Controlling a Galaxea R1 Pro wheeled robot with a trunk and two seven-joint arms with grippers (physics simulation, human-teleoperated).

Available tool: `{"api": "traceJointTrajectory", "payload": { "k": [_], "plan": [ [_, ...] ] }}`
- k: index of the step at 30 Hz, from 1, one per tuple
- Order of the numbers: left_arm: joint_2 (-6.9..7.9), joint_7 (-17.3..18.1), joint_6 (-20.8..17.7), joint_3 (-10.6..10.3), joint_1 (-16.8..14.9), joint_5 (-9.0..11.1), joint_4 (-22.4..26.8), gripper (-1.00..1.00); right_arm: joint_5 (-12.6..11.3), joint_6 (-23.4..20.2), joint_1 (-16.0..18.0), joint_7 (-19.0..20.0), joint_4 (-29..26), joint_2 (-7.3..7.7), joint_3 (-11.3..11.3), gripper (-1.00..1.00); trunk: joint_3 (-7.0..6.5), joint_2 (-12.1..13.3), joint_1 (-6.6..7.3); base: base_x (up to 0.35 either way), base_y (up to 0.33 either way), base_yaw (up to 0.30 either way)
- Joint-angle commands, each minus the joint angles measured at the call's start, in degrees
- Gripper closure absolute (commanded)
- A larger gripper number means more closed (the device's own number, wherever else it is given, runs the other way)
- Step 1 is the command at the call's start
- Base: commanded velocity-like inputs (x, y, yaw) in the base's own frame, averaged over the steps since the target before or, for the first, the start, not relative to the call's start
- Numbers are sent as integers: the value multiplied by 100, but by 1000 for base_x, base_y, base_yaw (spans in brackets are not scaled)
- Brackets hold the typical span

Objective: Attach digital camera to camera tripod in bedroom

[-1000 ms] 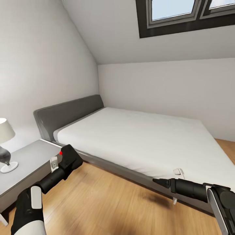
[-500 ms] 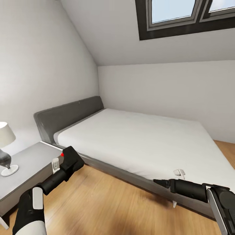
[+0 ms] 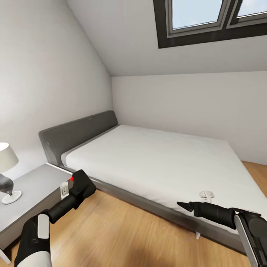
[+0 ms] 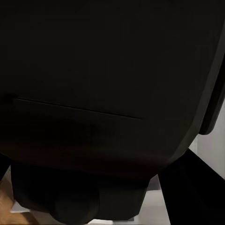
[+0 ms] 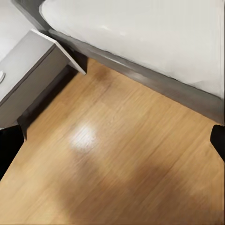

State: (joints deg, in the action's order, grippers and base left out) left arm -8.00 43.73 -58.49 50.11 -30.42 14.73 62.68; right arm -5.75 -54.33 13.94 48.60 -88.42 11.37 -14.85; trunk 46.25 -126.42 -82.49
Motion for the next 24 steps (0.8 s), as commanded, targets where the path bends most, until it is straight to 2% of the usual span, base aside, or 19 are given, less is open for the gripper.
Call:
{"api": "traceJointTrajectory", "payload": {
  "k": [1, 4, 5, 9, 10, 15, 16, 21, 24],
  "plan": [
    [10, 33, -23, 21, -8, -16, -27, 100, -52, -11, 4, -102, 1, -2, 4, -100, -13, 39, 24, 0, 0, 0],
    [44, -5, -23, 23, -8, -23, -87, 100, -59, 55, 4, -385, 5, -41, 85, -100, -66, 159, 90, 0, 0, 0],
    [57, -39, -23, 24, -8, -35, -110, 100, -66, 80, 4, -598, 10, -83, 203, -100, -84, 199, 112, 0, 0, 0],
    [70, -200, -11, 24, -13, -50, -134, 100, -81, 106, 4, -1038, 46, -153, 498, -100, -156, 360, 199, 0, 0, 0],
    [74, -358, 40, 25, -14, -50, -140, 100, -86, 114, 4, -1253, 119, -172, 628, -100, -174, 400, 221, 0, 0, 0],
    [75, -927, 398, 18, -18, -14, -152, 100, -85, 127, 4, -1669, 417, -231, 830, -100, -264, 600, 331, 0, 0, 0],
    [70, -1197, 579, 3, -24, 1, -175, 100, -77, 129, 4, -1761, 511, -297, 870, -100, -282, 640, 353, 5, 0, 0],
    [70, -1904, 953, -135, -33, 21, -324, 100, -57, 131, 6, -1882, 608, -499, 921, -100, -372, 841, 463, 34, 0, 0],
    [71, -2128, 1047, -273, -39, 26, -372, 100, -53, 130, 5, -1907, 609, -549, 928, -100, -425, 961, 529, 62, 0, 0]
  ]
}}
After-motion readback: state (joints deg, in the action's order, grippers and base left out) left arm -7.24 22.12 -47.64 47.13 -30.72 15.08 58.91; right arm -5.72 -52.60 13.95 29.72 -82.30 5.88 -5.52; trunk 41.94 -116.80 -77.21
